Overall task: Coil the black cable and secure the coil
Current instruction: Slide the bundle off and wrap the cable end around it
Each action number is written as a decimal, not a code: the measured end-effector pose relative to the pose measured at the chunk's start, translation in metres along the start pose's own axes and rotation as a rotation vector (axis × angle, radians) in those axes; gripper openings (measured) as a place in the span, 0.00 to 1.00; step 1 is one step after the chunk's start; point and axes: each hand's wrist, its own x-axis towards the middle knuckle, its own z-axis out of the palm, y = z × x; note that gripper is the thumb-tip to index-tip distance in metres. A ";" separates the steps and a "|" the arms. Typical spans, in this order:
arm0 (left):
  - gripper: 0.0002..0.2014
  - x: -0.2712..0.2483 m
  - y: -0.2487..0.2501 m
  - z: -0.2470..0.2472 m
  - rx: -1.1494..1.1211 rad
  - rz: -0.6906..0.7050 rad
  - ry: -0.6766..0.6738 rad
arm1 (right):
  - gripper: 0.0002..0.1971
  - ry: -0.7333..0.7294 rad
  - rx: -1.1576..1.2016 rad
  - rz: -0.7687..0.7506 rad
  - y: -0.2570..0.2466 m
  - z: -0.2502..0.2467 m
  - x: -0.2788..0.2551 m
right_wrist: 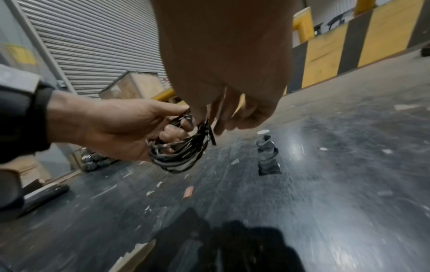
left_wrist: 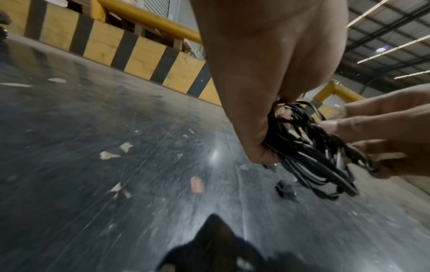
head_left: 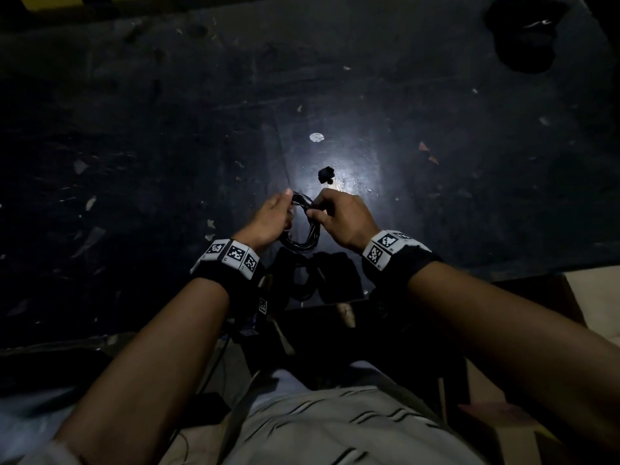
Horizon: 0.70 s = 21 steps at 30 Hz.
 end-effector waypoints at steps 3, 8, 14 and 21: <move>0.16 0.003 -0.009 0.000 0.001 -0.042 -0.025 | 0.11 -0.032 0.013 -0.007 0.002 -0.005 -0.003; 0.20 0.008 -0.013 -0.005 0.084 -0.099 -0.021 | 0.20 -0.147 0.160 0.135 0.001 -0.023 0.004; 0.16 0.013 -0.013 -0.005 -0.018 -0.117 -0.047 | 0.13 -0.016 -0.106 0.267 0.043 -0.030 0.051; 0.17 0.022 -0.018 -0.008 0.058 -0.078 -0.076 | 0.14 -0.152 -0.224 0.362 0.077 -0.010 0.066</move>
